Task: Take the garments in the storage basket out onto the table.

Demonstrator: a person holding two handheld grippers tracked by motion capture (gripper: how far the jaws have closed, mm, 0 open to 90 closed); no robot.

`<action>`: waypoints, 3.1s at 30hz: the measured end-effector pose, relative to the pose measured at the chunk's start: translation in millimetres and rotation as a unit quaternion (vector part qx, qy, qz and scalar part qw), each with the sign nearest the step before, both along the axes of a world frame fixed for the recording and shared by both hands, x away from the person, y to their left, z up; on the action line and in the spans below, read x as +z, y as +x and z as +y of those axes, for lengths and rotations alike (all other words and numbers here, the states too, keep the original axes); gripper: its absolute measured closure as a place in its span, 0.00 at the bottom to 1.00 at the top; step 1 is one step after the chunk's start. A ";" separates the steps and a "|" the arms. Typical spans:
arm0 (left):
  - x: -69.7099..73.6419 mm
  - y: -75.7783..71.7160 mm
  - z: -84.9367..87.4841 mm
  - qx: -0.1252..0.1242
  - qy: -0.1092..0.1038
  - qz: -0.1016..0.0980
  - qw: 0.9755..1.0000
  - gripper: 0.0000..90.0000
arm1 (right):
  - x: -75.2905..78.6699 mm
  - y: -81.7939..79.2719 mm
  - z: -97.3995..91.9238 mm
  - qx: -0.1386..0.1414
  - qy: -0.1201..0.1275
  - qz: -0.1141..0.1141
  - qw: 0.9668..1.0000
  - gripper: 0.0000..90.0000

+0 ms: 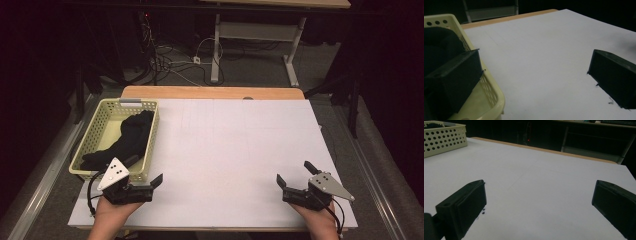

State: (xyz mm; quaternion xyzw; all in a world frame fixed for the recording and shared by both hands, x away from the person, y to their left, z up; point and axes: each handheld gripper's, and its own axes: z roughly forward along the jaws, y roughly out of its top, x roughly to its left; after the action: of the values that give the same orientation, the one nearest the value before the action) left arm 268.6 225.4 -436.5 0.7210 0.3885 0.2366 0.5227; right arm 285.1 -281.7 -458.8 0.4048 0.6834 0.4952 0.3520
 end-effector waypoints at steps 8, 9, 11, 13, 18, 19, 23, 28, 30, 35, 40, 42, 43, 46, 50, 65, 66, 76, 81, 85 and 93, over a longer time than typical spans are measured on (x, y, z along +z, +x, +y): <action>5.8 -1.5 7.4 -0.002 -0.015 -0.003 1.000 0.00 | -1.7 0.1 -0.6 0.003 0.001 0.002 1.000 0.00; 6.5 -1.3 9.4 -0.001 -0.018 -0.004 1.000 0.00 | -1.2 0.0 -2.3 0.001 0.002 0.001 1.000 0.00; 7.3 -0.4 14.3 0.005 -0.021 -0.006 1.000 0.00 | 0.0 -0.4 -5.0 -0.002 0.005 0.000 1.000 0.00; 7.3 0.7 18.8 0.011 -0.020 -0.004 1.000 0.00 | 1.2 -1.0 -7.8 -0.005 0.007 -0.002 1.000 0.00; 9.0 2.2 33.1 0.026 -0.018 0.003 1.000 0.00 | 1.4 -1.6 -10.9 -0.011 0.007 -0.004 1.000 0.00; 10.5 2.3 39.2 0.029 -0.011 0.008 0.999 0.00 | 1.2 -1.6 -11.2 -0.011 0.007 -0.003 1.000 0.00; 12.9 1.5 49.3 0.036 -0.005 0.010 0.999 0.00 | 0.5 -2.1 -11.5 -0.013 0.007 -0.003 1.000 0.00; 14.5 0.4 68.9 0.048 -0.003 0.019 0.999 0.00 | -0.9 -2.3 -10.1 -0.013 0.005 0.001 1.000 0.00; 13.9 -0.3 76.1 0.056 0.003 0.020 0.998 0.00 | -0.3 -1.7 -9.0 -0.013 0.006 -0.001 1.000 0.00; 11.7 -4.0 98.7 0.082 0.002 0.022 0.996 0.00 | -0.3 -0.4 -7.8 -0.015 0.008 0.003 1.000 0.00; 11.0 -8.5 118.0 0.100 -0.003 0.024 0.995 0.00 | -1.3 0.8 -8.1 -0.014 0.004 0.006 1.000 0.00; 9.2 -11.3 124.4 0.112 -0.001 0.024 0.993 0.00 | -1.5 1.0 -8.4 -0.015 0.005 0.007 1.000 0.00; 9.2 -11.3 124.4 0.112 -0.001 0.024 0.993 0.00 | -1.5 1.0 -8.6 -0.016 0.005 0.007 1.000 0.00; 6.4 -15.5 135.2 0.127 -0.003 0.027 0.991 0.00 | -1.3 1.0 -9.2 -0.017 0.008 0.008 1.000 0.00; 5.4 -16.5 137.5 0.135 -0.007 0.033 0.990 0.00 | -1.5 0.6 -8.3 -0.016 0.006 0.007 1.000 0.00; 27.6 15.1 71.3 0.096 0.006 0.011 0.995 0.00 | -2.9 -1.6 -5.1 -0.005 0.011 0.012 1.000 0.00; 28.5 21.2 68.8 0.096 0.009 0.015 0.995 0.00 | -3.1 -1.8 -4.9 -0.005 0.013 0.014 1.000 0.00; 43.6 75.2 61.2 0.090 0.004 0.032 0.995 0.00 | -1.0 -3.9 -5.3 -0.006 0.012 0.012 1.000 0.00; 46.8 95.7 59.1 0.093 0.026 0.035 0.995 0.00 | -1.5 -4.3 -5.4 -0.007 0.014 0.014 1.000 0.00; 46.8 111.0 61.5 0.097 0.027 0.049 0.994 0.00 | -1.9 -4.0 -5.6 -0.008 0.011 0.015 1.000 0.00; 38.1 142.3 72.5 0.123 0.019 0.129 0.984 0.00 | -0.5 -4.2 -7.7 -0.012 0.017 0.014 1.000 0.00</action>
State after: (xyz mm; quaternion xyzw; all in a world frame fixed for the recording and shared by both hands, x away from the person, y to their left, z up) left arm 410.9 297.9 -398.4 0.7020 0.5337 0.2119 0.4213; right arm 280.9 -289.4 -459.3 0.4258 0.6749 0.4968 0.3411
